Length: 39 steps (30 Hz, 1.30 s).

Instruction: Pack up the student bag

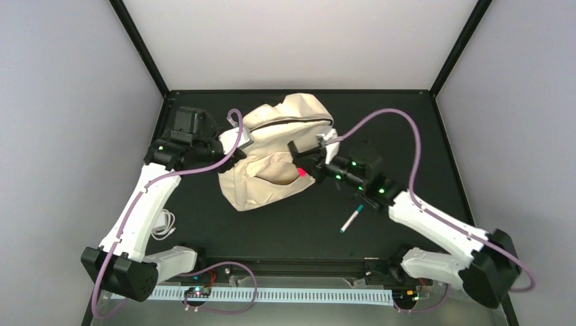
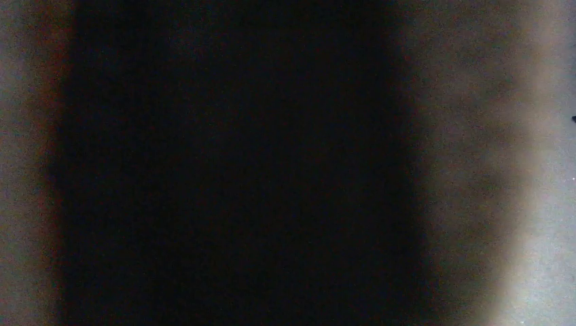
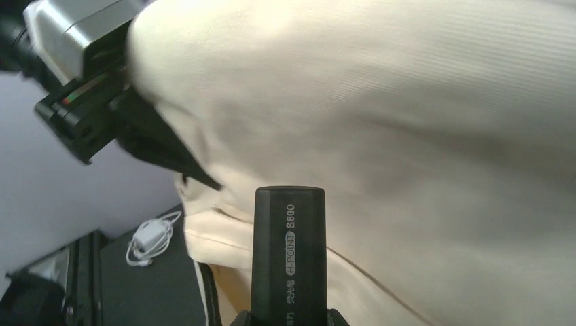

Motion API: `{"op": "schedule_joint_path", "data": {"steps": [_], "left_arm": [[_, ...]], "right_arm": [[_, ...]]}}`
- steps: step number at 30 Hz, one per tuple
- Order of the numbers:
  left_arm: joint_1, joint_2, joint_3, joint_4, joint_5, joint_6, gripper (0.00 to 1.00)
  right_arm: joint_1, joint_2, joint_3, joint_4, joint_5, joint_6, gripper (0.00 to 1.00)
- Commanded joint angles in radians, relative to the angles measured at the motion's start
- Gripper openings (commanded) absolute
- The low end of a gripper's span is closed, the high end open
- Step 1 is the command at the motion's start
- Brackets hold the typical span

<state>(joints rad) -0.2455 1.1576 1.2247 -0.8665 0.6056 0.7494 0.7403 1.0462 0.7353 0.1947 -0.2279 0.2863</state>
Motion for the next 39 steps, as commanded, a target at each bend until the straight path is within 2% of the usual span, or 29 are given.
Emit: {"op": "schedule_joint_path", "data": {"steps": [1,7,10,14,17,20,22,24,28,30,32,34,39], "left_arm": [[-0.003,0.01,0.032,-0.003,-0.013,-0.013,0.02],[-0.003,0.011,0.033,-0.006,-0.019,-0.013,0.02],[-0.003,0.009,0.032,-0.008,-0.021,-0.011,0.01],[-0.003,0.013,0.032,-0.009,-0.018,-0.01,0.02],[-0.003,0.013,0.029,-0.006,-0.015,-0.012,0.01],[-0.003,0.008,0.027,-0.008,-0.015,-0.009,0.01],[-0.003,0.003,0.028,-0.007,-0.014,-0.009,0.02],[-0.003,0.001,0.031,-0.004,-0.012,-0.013,0.01],[-0.003,-0.002,0.024,0.005,-0.007,-0.019,0.02],[-0.003,-0.007,0.021,0.009,-0.002,-0.019,0.02],[-0.002,-0.013,0.019,0.009,0.006,-0.019,0.02],[-0.003,-0.018,0.017,0.006,0.011,-0.018,0.01],[-0.003,-0.037,0.007,0.004,0.016,-0.012,0.02]], "right_arm": [[0.047,0.155,0.101,0.107,-0.191,-0.32,0.09],[0.078,0.298,0.098,0.161,-0.284,-0.575,0.08],[0.078,0.332,0.113,0.09,-0.248,-0.648,0.15],[0.079,0.33,0.142,0.033,-0.155,-0.611,0.37],[0.078,0.299,0.139,-0.016,-0.089,-0.638,0.59],[0.079,0.238,0.142,-0.084,-0.07,-0.622,0.67],[0.077,0.182,0.155,-0.126,-0.018,-0.519,0.68],[0.079,0.129,0.196,-0.234,0.111,-0.357,0.68],[0.078,0.083,0.284,-0.654,0.573,0.086,0.66],[0.077,0.062,0.236,-0.852,0.71,0.353,0.64],[0.077,0.035,0.116,-0.927,0.732,0.562,0.64],[0.077,0.025,0.038,-0.958,0.728,0.704,0.64],[0.075,0.09,-0.048,-0.976,0.694,0.915,0.61]]}}
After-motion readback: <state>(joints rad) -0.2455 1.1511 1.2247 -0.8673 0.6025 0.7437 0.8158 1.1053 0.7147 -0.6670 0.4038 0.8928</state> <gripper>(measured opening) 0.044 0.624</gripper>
